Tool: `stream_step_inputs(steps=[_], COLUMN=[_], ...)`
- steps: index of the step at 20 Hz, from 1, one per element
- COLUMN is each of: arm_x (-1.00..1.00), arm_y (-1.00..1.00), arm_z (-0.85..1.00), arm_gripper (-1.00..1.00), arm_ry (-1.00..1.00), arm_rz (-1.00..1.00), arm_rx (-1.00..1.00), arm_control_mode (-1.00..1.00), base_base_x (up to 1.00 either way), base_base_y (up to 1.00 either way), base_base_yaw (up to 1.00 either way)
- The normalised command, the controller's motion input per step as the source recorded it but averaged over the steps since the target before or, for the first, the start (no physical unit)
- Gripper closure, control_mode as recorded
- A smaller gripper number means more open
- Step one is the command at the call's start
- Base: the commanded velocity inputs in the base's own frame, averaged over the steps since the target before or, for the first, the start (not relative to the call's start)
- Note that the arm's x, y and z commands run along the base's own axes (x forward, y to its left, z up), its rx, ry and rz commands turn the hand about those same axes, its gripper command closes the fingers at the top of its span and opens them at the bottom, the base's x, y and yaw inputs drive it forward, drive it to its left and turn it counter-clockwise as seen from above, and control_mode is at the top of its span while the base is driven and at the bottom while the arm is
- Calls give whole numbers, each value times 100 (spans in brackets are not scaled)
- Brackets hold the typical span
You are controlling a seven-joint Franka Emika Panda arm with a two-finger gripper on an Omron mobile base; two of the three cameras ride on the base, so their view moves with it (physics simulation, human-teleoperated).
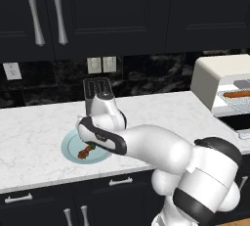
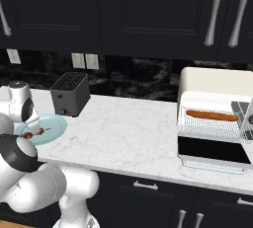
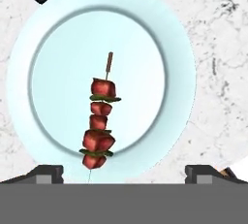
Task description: Pick up the kebab skewer and baguette bread, and place them inside the toaster oven. Close the toaster oven door and start by setting the timer.
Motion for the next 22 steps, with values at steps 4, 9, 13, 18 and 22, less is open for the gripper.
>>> stream_step_inputs(steps=[4, 9, 13, 18, 22], arm_x=[28, 15, 15, 6, 18], arm_y=[21, 3, 1, 9, 17], arm_z=[-21, -41, -47, -27, -8], arm_gripper=[-100, -100, -100, -100, -100], arm_ry=[1, 0, 0, 0, 0], arm_rz=[0, 0, 0, 0, -1], arm_rx=[0, 0, 0, 0, 0], arm_control_mode=[-100, -100, -100, -100, -100], base_base_x=[0, 0, 0, 0, 0], base_base_y=[0, 0, 0, 0, 0], base_base_yaw=[0, 0, 0, 0, 0])
